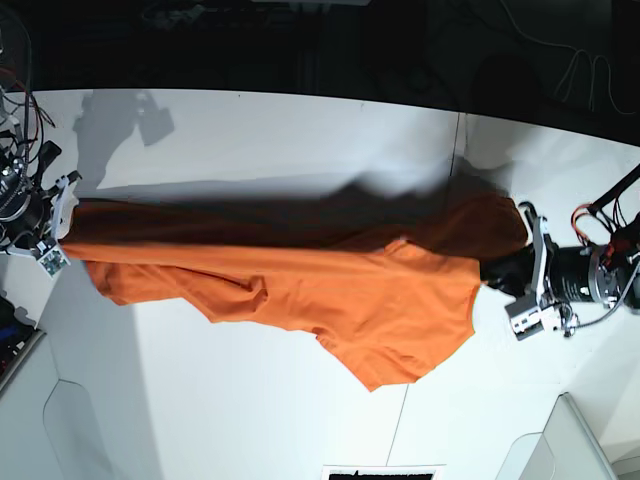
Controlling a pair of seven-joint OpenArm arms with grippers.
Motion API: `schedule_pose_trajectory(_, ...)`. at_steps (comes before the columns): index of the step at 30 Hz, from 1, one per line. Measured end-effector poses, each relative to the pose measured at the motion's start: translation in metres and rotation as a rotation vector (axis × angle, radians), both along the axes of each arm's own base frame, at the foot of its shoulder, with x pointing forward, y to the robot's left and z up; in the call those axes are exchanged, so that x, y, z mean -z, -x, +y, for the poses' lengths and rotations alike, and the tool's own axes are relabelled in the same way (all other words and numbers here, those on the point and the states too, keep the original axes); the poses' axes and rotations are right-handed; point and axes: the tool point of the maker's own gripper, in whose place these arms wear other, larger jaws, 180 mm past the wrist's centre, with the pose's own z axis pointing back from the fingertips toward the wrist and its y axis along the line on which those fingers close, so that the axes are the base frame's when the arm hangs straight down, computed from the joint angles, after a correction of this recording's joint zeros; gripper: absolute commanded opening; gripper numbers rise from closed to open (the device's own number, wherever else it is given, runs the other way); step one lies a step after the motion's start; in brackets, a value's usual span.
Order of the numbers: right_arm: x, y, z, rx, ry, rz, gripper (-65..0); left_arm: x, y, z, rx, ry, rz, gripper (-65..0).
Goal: Layout the t-shirt on the table in an organized manner, then fold the t-shirt properly
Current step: 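Lift the shirt with both grippers and shake it out flat, then regrasp the shirt fabric with both grippers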
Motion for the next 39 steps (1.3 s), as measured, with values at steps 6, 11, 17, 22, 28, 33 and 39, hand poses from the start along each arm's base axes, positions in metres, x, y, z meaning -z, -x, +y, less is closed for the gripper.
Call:
schedule_pose_trajectory(6, 0.008, 0.041, -0.008, 0.022, 0.005, 0.053, -65.0, 0.02, 0.076, -0.019, 0.16, -0.063, 0.107, -65.0)
schedule_pose_trajectory(11, 0.011, 0.08, -0.014, 0.087, -0.104, 0.1, -65.0, 0.034, 0.119, -0.03, 0.234, -0.074, 0.181, -65.0)
schedule_pose_trajectory(17, 0.033, 0.117, -0.005, 0.133, -0.209, 0.187, -52.9, 0.059, 0.149, -0.024, 0.234, -0.102, 0.272, -41.2)
schedule_pose_trajectory(22, 0.033, 0.109, 0.003, 0.153, -0.254, 0.136, -32.9, 0.058, 0.145, -0.031, 0.232, -0.079, 0.259, -39.0)
schedule_pose_trajectory(28, -0.009, 0.055, -0.006, 0.212, -0.28, -0.087, -32.9, 0.03, 0.102, -0.036, 0.173, -0.014, 0.087, -39.0)
schedule_pose_trajectory(33, -0.016, 0.011, 0.002, 0.237, -0.401, -0.192, -32.9, 0.024, 0.094, -0.07, 0.148, 0.14, 0.046, -39.0)
schedule_pose_trajectory(39, 0.009, -0.027, -0.006, 0.31, -0.525, -0.151, -33.1, 0.033, 0.084, -0.109, 0.084, 0.308, 0.037, -39.0)
